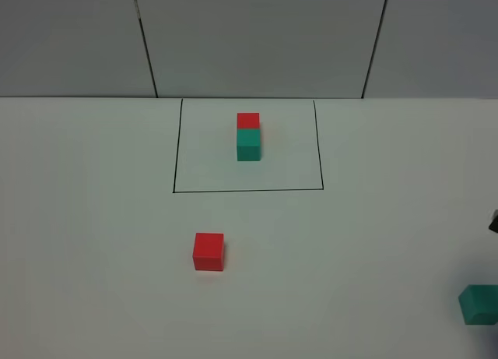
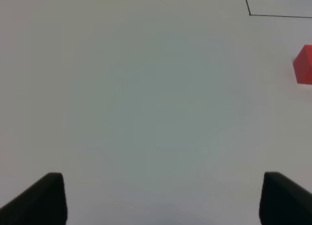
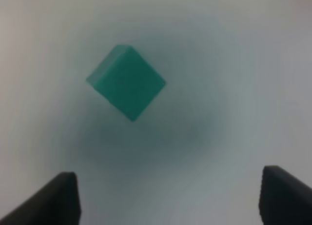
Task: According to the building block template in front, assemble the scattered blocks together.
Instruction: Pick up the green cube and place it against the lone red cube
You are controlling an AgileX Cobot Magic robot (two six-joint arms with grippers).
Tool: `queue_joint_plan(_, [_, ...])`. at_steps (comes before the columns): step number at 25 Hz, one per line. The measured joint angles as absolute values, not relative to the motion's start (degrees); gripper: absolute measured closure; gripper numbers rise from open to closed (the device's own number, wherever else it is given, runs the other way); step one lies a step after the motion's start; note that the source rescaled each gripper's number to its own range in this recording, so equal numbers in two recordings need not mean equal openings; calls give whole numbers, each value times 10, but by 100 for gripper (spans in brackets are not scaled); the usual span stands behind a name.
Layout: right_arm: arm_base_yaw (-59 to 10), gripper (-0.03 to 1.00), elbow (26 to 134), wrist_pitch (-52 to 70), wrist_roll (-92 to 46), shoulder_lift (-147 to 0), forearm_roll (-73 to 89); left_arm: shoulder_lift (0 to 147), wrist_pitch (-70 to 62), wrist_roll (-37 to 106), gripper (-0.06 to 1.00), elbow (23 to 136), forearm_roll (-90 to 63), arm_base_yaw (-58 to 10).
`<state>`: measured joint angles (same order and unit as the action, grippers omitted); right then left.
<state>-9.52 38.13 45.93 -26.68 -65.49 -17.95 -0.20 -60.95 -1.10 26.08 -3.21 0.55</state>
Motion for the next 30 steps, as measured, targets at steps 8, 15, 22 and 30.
queue_joint_plan(8, [-136,-2,381,449,-315,-729,-194,-2,-610,-11,4,261,-32,5])
queue_joint_plan(15, [-145,-2,381,432,-361,-777,-193,-2,-610,-11,4,261,-32,5])
queue_joint_plan(22, [-145,-2,381,392,-372,-794,-208,-2,-610,-11,4,261,-32,5])
queue_joint_plan(30, [-145,-2,381,367,-381,-796,-223,-2,-610,-11,4,261,-32,5])
